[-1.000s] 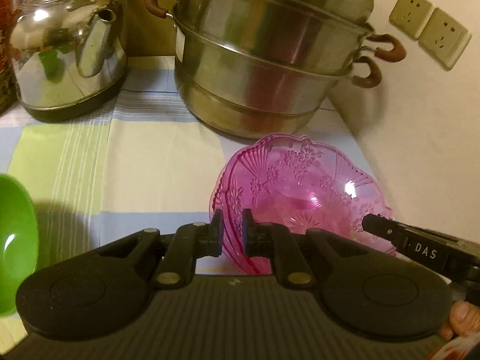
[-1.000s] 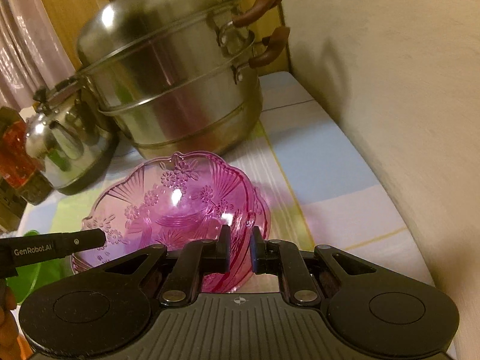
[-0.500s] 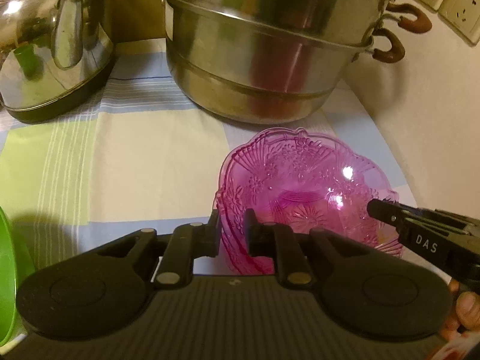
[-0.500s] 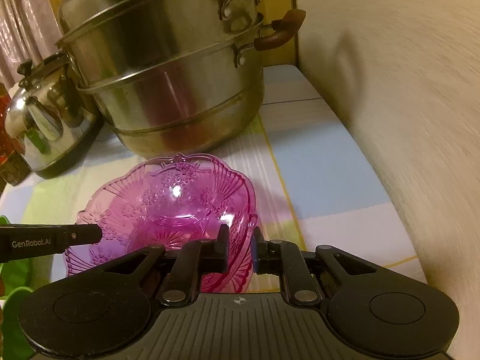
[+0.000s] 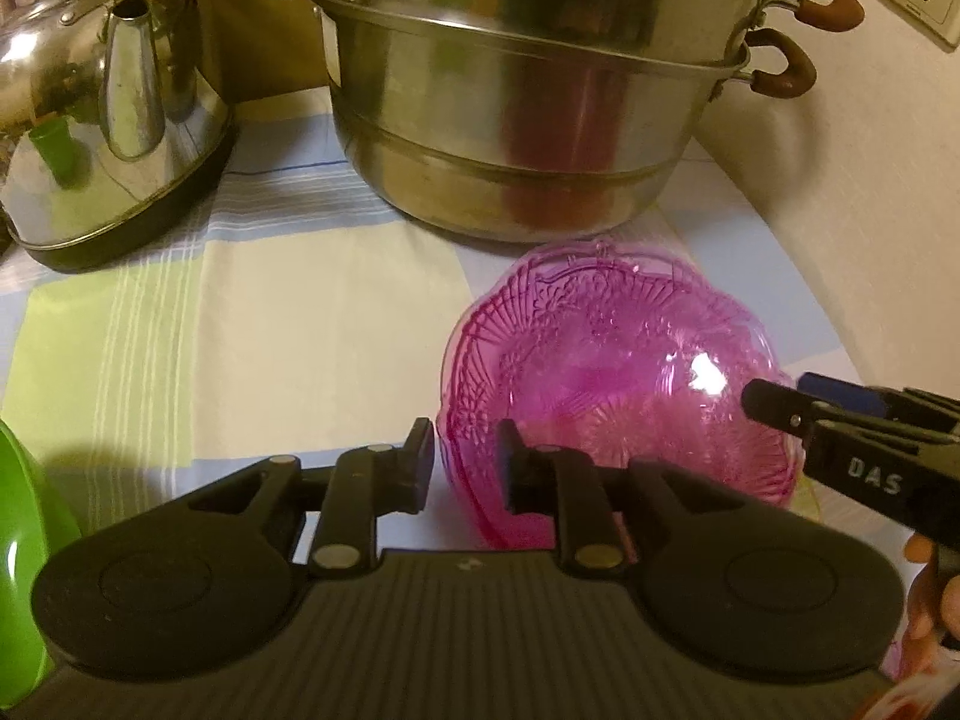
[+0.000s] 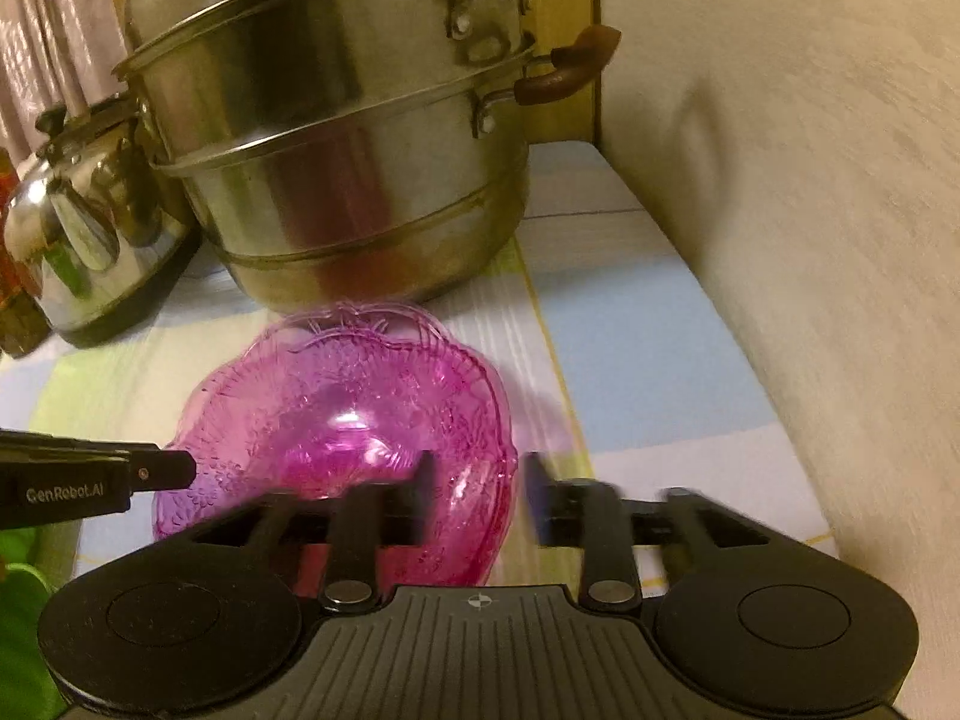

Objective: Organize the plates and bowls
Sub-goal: 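Lower the plate onto the small pink plate and open both grippers, then withdraw both grippers and move them to the remaining pink plate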

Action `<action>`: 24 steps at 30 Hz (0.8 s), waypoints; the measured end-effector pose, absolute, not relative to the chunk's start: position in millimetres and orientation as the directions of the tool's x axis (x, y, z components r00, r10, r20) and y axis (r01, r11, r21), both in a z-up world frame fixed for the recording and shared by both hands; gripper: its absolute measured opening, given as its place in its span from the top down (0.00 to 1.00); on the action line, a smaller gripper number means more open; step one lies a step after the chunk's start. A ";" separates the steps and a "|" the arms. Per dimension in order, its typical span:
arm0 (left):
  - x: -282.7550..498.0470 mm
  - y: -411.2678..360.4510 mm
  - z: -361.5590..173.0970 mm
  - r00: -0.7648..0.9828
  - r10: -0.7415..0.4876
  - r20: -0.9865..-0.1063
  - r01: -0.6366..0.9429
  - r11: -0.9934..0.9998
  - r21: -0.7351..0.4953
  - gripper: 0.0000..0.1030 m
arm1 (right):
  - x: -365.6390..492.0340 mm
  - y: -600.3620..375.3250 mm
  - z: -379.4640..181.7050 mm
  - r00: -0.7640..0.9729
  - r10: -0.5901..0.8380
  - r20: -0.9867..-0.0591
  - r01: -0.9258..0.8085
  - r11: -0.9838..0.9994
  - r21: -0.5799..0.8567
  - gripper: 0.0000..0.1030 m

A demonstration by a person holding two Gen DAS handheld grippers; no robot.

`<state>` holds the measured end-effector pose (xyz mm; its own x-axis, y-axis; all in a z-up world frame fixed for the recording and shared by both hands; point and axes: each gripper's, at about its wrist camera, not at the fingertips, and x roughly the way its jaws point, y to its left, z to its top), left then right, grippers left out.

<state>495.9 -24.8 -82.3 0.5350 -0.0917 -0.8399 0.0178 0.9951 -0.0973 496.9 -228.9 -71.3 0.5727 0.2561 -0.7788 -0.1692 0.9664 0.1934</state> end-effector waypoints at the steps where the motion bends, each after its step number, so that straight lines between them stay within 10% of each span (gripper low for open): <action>1: 495.6 -23.9 -81.9 0.536 -0.093 -0.839 0.015 0.995 -0.101 0.80 | 496.3 -231.1 -70.7 0.578 0.259 -0.774 -0.164 0.966 0.201 0.45; 24: 366.0 -33.1 30.8 0.715 -0.154 -0.682 0.016 0.979 -0.203 0.60 | 382.1 -257.4 28.8 0.597 0.261 -0.759 -0.086 0.961 0.263 0.45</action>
<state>366.0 -33.1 30.8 0.7154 -0.1536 -0.6817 0.0163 0.9789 -0.2035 382.1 -257.4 28.8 0.5971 0.2607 -0.7586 -0.0858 0.9610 0.2627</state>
